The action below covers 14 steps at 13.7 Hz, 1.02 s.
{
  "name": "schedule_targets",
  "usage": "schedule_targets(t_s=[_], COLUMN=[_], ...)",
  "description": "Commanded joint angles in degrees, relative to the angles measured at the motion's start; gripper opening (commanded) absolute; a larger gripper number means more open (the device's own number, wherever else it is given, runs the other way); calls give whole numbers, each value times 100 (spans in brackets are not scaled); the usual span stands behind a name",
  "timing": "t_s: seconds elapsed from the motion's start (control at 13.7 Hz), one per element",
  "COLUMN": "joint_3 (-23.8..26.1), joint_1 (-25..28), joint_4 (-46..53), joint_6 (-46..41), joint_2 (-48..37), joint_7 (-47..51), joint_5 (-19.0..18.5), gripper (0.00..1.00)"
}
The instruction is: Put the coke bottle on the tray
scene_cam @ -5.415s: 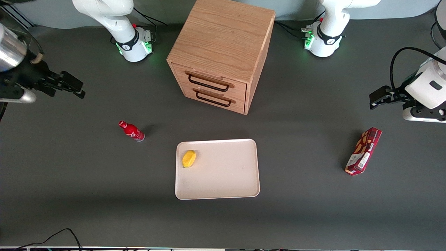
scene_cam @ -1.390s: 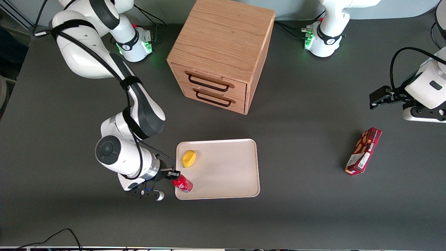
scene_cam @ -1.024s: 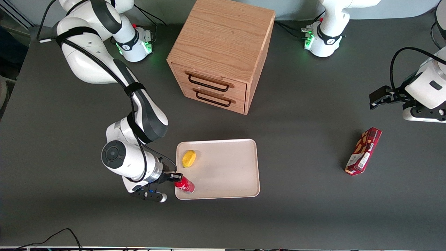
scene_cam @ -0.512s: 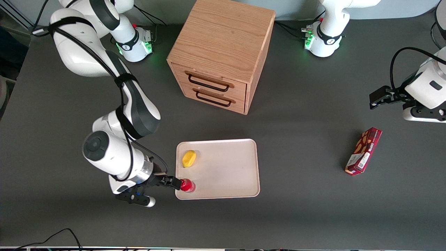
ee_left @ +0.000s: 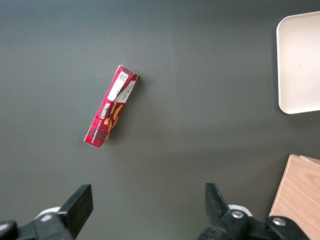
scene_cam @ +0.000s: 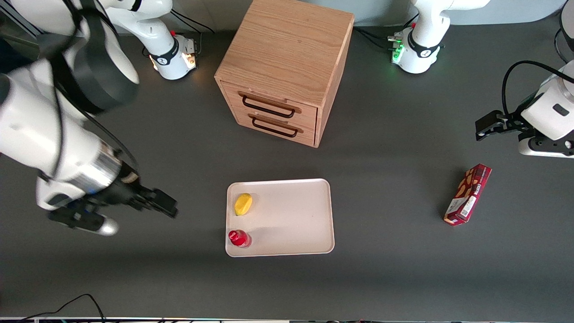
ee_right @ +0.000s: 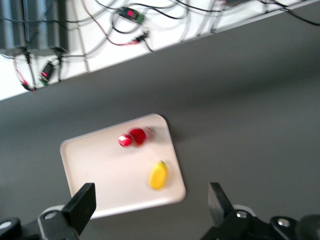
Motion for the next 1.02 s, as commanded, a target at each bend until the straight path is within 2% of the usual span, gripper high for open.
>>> schedule_targets(t_s=[0.0, 0.22, 0.51, 0.59, 0.95], joint_3=[-15, 46, 46, 29, -15], joint_1=[-401, -789, -1009, -1009, -1062], joint_4=[-567, -1864, -4192, -4433, -3400], joint_6=[-863, -621, 581, 715, 480], joint_2=[-809, -1932, -3576, -3763, -3071], joint_7=[-665, -818, -1011, -1211, -1416], joint_5=[-75, -57, 30, 31, 31], gripper=[100, 100, 100, 100, 100])
